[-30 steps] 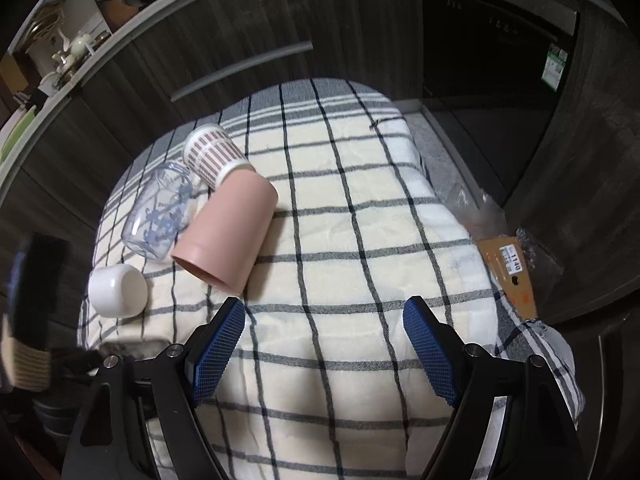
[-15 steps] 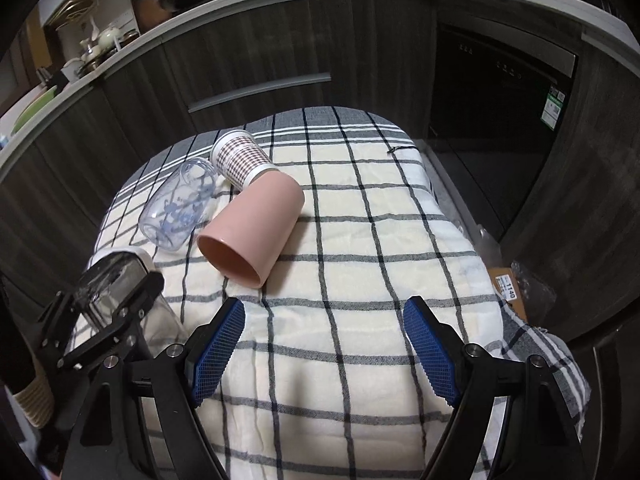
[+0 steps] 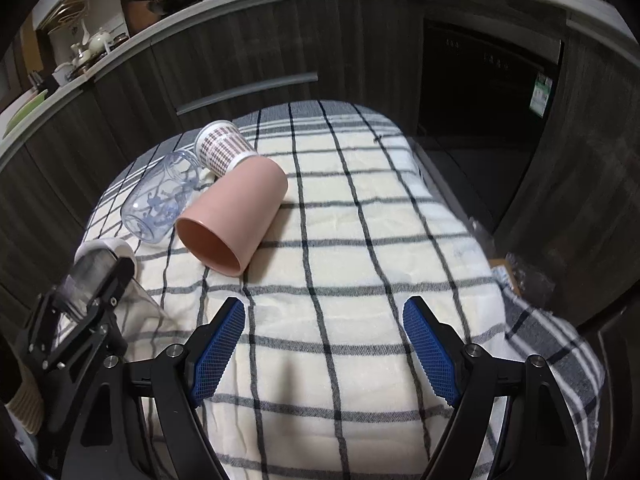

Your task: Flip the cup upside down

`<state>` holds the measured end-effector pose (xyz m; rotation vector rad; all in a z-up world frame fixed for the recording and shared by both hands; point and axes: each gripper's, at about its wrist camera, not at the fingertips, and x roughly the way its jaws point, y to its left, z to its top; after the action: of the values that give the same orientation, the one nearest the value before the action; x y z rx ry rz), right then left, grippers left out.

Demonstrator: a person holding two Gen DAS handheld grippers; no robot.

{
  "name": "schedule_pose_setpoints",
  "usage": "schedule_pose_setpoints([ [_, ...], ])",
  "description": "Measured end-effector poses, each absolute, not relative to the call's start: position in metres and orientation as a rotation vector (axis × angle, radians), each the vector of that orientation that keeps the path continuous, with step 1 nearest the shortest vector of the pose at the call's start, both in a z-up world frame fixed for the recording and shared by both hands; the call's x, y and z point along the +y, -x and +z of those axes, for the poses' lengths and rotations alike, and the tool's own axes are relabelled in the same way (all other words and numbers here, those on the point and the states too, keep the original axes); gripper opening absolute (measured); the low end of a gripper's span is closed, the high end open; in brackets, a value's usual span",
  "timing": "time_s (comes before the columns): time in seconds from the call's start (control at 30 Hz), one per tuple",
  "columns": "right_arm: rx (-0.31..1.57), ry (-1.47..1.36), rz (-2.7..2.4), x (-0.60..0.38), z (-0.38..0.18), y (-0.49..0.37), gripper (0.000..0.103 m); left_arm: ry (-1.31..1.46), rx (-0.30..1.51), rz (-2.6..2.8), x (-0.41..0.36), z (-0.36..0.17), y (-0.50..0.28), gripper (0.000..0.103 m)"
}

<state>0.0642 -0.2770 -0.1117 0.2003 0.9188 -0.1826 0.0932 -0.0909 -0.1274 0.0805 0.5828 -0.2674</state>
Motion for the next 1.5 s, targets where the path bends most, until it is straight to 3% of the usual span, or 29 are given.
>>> schedule_pose_setpoints([
  [0.23, 0.914, -0.214, -0.195, -0.28, -0.111, -0.061, 0.081, -0.048, 0.613, -0.271, -0.088, -0.123, -0.089, 0.062],
  [0.33, 0.91, -0.215, -0.196, -0.28, -0.109, -0.06, 0.081, -0.058, 0.61, -0.27, -0.089, -0.118, -0.085, 0.07],
  [0.47, 0.89, -0.202, -0.194, -0.277, -0.1, -0.056, 0.081, -0.057, 0.6, -0.278, -0.089, -0.102, -0.077, 0.071],
  [1.07, 0.664, -0.116, -0.131, -0.234, -0.006, -0.006, 0.081, -0.035, 0.614, -0.122, -0.045, -0.009, -0.011, 0.071],
  [1.5, 0.605, -0.062, -0.082, -0.201, 0.041, 0.034, 0.081, 0.03, 0.687, -0.032, -0.014, 0.027, 0.031, 0.073],
])
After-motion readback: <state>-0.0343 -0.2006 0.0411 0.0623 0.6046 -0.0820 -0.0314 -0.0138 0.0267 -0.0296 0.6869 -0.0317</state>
